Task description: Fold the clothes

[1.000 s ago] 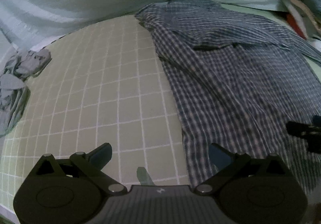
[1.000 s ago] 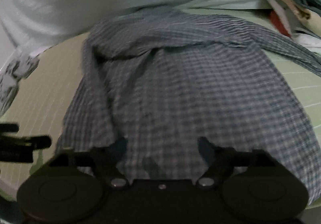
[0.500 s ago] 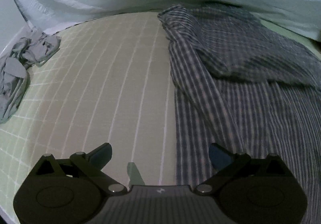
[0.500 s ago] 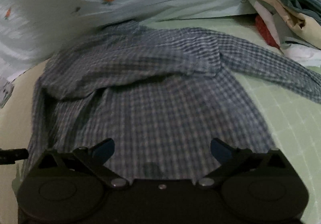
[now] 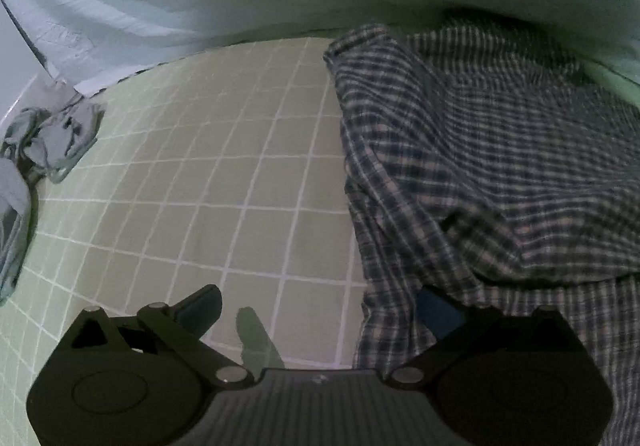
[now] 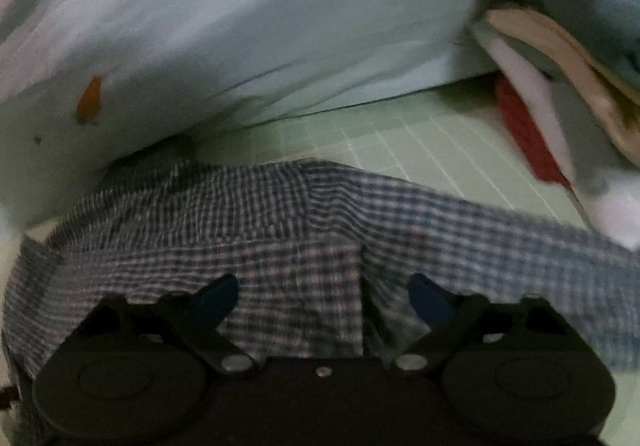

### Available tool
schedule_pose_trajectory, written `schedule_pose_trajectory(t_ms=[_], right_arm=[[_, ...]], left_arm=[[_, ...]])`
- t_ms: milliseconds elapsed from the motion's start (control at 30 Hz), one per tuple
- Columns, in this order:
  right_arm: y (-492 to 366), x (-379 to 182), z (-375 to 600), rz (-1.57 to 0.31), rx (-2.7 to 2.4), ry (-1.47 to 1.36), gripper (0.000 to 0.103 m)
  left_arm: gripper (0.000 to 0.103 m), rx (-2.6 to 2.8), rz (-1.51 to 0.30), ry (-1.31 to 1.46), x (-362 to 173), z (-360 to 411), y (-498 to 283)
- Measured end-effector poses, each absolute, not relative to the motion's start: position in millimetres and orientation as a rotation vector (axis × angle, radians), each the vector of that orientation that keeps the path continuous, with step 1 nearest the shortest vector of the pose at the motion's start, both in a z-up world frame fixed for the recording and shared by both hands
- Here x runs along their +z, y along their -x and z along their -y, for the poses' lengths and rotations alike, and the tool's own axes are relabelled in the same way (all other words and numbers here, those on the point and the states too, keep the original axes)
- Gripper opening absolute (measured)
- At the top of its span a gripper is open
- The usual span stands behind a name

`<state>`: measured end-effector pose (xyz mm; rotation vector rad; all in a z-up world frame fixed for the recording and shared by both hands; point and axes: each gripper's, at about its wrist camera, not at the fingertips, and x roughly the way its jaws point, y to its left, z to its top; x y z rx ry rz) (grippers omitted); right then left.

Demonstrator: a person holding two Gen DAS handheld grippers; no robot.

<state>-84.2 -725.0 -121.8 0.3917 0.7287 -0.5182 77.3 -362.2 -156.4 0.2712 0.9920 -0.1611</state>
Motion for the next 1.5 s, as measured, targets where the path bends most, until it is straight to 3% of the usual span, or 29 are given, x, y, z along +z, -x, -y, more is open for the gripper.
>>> schedule_pose_trajectory(t_ms=[67,133,167,333,567,733,967,1067,1133,1267,1300,1333,1367,1500], right_arm=[[78,-129,728,-0.756,-0.505,-0.38,0.073],[75,-136,731,-0.775,-0.502,-0.393,0.057],[75,-136,731,-0.77,-0.499,-0.389,0.035],[77,-115,724,-0.708,-0.436,-0.306,0.006],[88,-42,768,-0.418,-0.492,-0.411,0.005],[73,-67,796,-0.572,-0.618,-0.36,0.005],[80,-87,808,-0.624,-0.64,-0.468,0.006],[81,-92,812,-0.62,-0.642,-0.519,0.006],[83,-92,817,-0.616,-0.645,-0.529,0.006],[77,-91,823,-0.598,-0.633,-0.556,0.006],[76,-89,825,-0.591,-0.628,-0.565,0.006],[76,-88,826,-0.583,-0.624,-0.571,0.006],[75,-87,828,-0.575,-0.62,-0.578,0.006],[77,-72,830,-0.531,-0.607,-0.581,0.006]], left_arm=[[0.103,-0.162,-0.99,-0.265,-156,361,-77],[0.103,-0.17,-0.993,-0.264,-156,361,-78],[0.103,-0.174,-0.994,-0.264,-156,360,-79],[0.103,-0.185,-0.995,-0.279,-155,362,-82],[0.103,-0.225,-0.95,-0.209,-136,360,-97],[0.103,-0.261,-0.918,-0.105,-121,358,-121],[0.1,-0.317,-0.95,0.053,-125,368,-180],[0.089,-0.337,-0.962,0.105,-131,375,-206],[0.075,-0.335,-0.996,0.122,-138,381,-223],[0.06,-0.353,-1.028,0.149,-150,390,-245],[0.047,-0.36,-1.035,0.162,-153,392,-249],[0.017,-0.367,-1.041,0.176,-156,392,-252],[0.003,-0.375,-1.04,0.183,-156,394,-255],[0.002,-0.417,-0.976,0.16,-140,402,-258]])
